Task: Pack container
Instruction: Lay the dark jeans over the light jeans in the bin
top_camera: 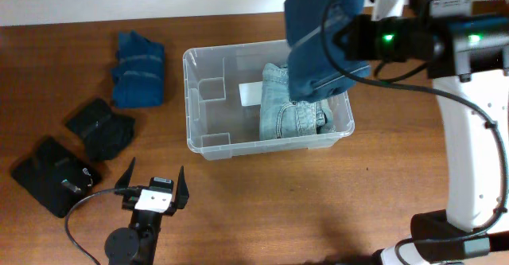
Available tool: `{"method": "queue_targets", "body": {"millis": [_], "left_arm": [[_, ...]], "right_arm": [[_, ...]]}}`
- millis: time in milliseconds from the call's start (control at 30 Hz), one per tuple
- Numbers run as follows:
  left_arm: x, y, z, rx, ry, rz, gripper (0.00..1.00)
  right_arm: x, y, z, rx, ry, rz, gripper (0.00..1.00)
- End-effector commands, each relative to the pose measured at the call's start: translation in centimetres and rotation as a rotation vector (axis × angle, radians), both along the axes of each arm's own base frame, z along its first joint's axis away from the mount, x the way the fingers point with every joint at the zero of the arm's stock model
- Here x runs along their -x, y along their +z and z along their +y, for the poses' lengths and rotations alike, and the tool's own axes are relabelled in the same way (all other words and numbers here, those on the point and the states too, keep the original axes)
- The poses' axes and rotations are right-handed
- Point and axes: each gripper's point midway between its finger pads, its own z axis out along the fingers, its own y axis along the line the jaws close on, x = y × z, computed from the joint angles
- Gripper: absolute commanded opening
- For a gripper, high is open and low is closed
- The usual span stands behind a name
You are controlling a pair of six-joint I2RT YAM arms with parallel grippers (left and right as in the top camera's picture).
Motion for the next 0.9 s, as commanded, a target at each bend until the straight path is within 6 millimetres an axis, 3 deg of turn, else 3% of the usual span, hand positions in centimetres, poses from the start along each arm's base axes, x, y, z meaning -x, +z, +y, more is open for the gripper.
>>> {"method": "queue_targets", "body": {"millis": [0, 267, 467, 667, 800, 867], "left_arm": [[0.0, -0.2, 0.2, 0.014, 0.011, 0.002, 0.99], [0.0, -0.2, 0.2, 0.015, 0.011, 0.001, 1.00], [0.0, -0.2, 0.2, 0.014, 0.011, 0.001, 0.99], [0.0, -0.2, 0.2, 0.015, 0.011, 0.001, 1.00], [0.0, -0.2, 0.2, 0.015, 0.011, 0.001, 0.99], [0.0, -0.2, 0.2, 0.015, 0.011, 0.001, 0.99]], "right_arm": [[0.2, -0.2, 1.6, -0.045, -0.065, 0.038, 0.04], [0.6, -6.4, 6.3, -0.020, 0.034, 0.141, 0.04], [0.1, -10.1, 6.7, -0.031, 0.012, 0.191, 0.04], [-0.3, -11.3, 4.8, 0.065, -0.064, 0.191, 0.04], [-0.1, -12.4, 1.8, 0.200, -0.155, 0.211, 0.07], [0.1, -12.9, 0.0, 0.290, -0.211, 0.216, 0.14]]}}
